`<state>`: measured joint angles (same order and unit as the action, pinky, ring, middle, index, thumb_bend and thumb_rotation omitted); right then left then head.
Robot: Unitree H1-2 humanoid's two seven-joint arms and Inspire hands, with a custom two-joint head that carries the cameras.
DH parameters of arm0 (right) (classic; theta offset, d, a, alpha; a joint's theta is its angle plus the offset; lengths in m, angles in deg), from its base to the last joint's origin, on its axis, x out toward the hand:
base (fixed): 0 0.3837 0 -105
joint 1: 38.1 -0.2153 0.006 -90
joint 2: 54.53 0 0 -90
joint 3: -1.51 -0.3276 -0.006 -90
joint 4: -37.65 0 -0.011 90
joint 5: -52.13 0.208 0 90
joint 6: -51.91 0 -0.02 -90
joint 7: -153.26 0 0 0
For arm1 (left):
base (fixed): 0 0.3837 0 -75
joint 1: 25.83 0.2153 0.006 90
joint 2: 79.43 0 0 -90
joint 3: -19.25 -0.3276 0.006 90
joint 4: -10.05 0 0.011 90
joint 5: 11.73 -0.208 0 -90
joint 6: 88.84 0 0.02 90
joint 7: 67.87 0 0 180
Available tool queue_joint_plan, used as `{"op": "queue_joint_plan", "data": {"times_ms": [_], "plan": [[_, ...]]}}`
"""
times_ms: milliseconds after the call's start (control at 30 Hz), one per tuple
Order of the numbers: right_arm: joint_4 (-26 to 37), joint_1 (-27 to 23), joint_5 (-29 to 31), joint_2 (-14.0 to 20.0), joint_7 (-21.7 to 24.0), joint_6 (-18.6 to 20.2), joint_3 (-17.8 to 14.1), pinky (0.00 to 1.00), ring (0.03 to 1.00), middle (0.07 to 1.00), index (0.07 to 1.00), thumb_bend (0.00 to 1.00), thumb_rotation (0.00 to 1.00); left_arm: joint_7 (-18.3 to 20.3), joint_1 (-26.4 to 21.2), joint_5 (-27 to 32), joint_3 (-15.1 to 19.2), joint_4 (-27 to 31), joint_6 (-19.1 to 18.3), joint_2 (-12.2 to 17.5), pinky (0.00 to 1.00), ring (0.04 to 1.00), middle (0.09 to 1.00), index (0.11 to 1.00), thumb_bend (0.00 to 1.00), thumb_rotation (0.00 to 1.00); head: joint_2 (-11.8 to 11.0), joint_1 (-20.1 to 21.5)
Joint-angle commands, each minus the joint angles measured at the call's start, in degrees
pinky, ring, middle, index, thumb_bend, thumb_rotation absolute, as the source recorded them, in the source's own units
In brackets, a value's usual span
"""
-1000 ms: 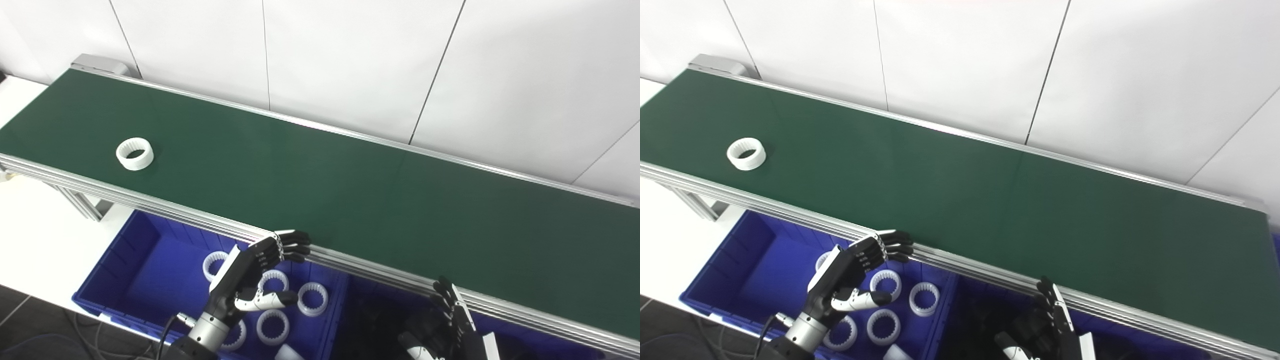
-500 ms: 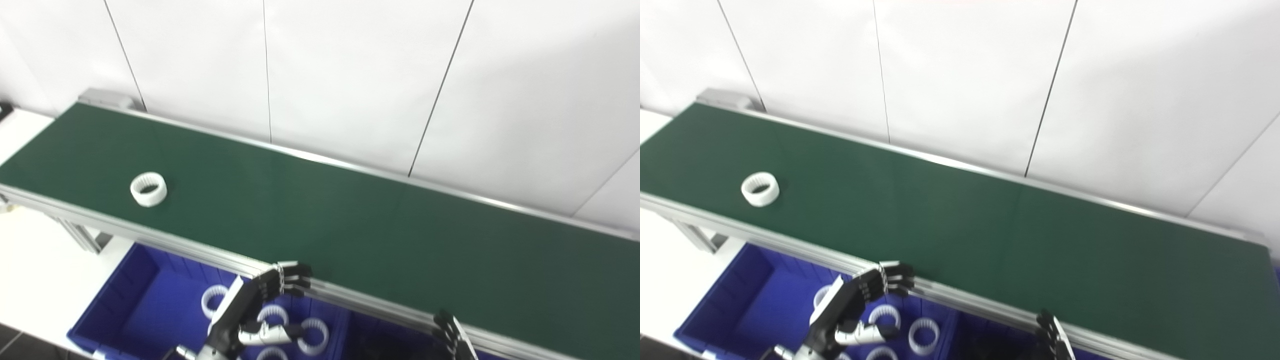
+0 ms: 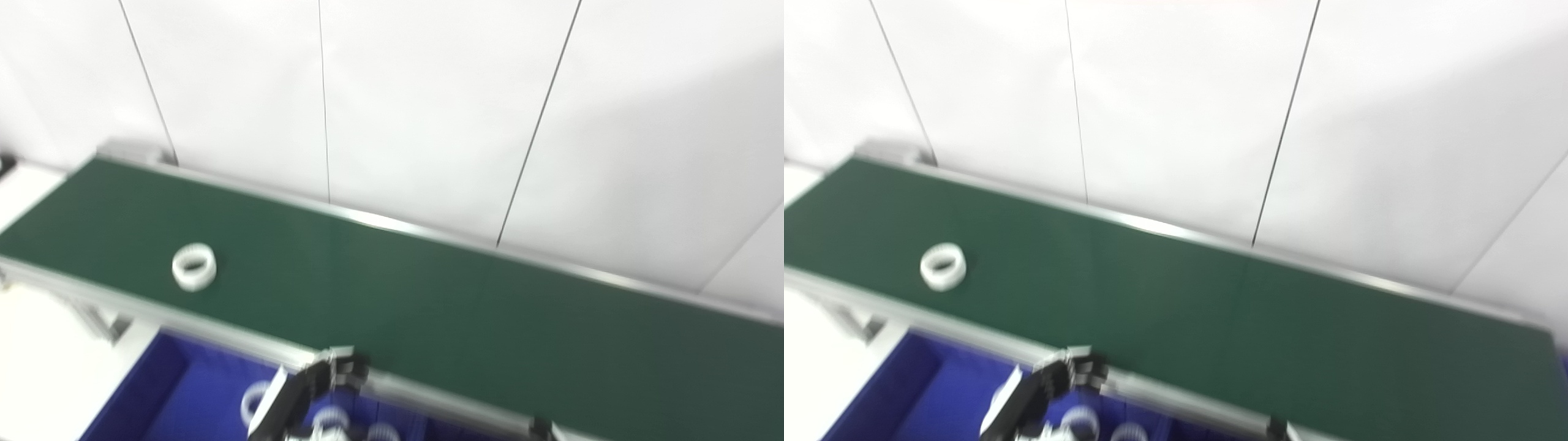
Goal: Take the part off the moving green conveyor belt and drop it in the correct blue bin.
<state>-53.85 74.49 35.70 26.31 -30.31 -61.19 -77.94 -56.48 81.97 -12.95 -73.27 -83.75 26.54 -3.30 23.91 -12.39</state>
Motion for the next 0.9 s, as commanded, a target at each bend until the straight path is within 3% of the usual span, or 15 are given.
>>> {"op": "queue_joint_plan", "data": {"times_ms": [0,133,233,367,567,633,767,867], "plan": [[0.8,-0.4,0.6,-0.4,-1.5,-3.7,-0.2,0.72,0.819,0.857,0.888,0.6,0.32,-1.1,-1.2,0.8,-0.6,0.9,1.6,0.3,0.63,0.705,0.743,0.721,1.0,0.41,-0.3,-0.4],[0.3,-0.7,1.0,-0.1,-2.4,-3.8,0.4,0.7,0.808,0.848,0.882,0.6,0.33,-0.1,-1.7,1.9,-0.6,0.7,1.6,-0.2,0.63,0.705,0.745,0.72,1.0,0.41,-0.9,-0.9],[-0.4,-1.1,1.7,0.6,-3.6,-3.8,1.5,0.69,0.798,0.847,0.875,0.59,0.3,2.4,-1.9,4.0,0.9,-0.3,1.6,-1.4,0.62,0.703,0.746,0.715,1.0,0.39,-2.5,-0.9],[-1.2,-1.5,2.4,1.2,-4.4,-3.8,2.5,0.68,0.791,0.847,0.869,0.57,0.28,5.6,-2.2,5.0,3.4,-0.9,1.6,-3.0,0.62,0.697,0.742,0.712,1.0,0.39,-2.5,-0.9],[-1.2,-1.6,2.7,1.4,-5.2,-3.8,3.2,0.68,0.796,0.846,0.869,0.59,0.3,4.3,-2.4,3.0,3.6,0.4,1.6,-3.5,0.61,0.687,0.729,0.708,1.0,0.41,-2.3,-0.9],[-1.2,-1.7,2.7,1.4,-5.4,-3.8,3.4,0.68,0.788,0.842,0.862,0.59,0.3,3.6,-2.6,2.5,3.3,1.0,1.6,-3.5,0.6,0.682,0.726,0.707,1.0,0.4,-2.2,-0.9],[-1.0,-1.8,2.5,1.2,-5.8,-3.8,3.6,0.67,0.789,0.845,0.855,0.59,0.3,6.1,-3.7,4.7,4.4,2.4,1.6,-4.9,0.62,0.687,0.728,0.707,1.0,0.32,-2.0,-0.9],[-1.1,-1.8,2.4,1.2,-6.2,-3.8,3.7,0.65,0.788,0.842,0.855,0.6,0.32,4.3,-4.3,2.5,3.4,4.7,1.6,-4.8,0.63,0.695,0.731,0.715,0.99,0.32,-1.8,-1.0]]}}
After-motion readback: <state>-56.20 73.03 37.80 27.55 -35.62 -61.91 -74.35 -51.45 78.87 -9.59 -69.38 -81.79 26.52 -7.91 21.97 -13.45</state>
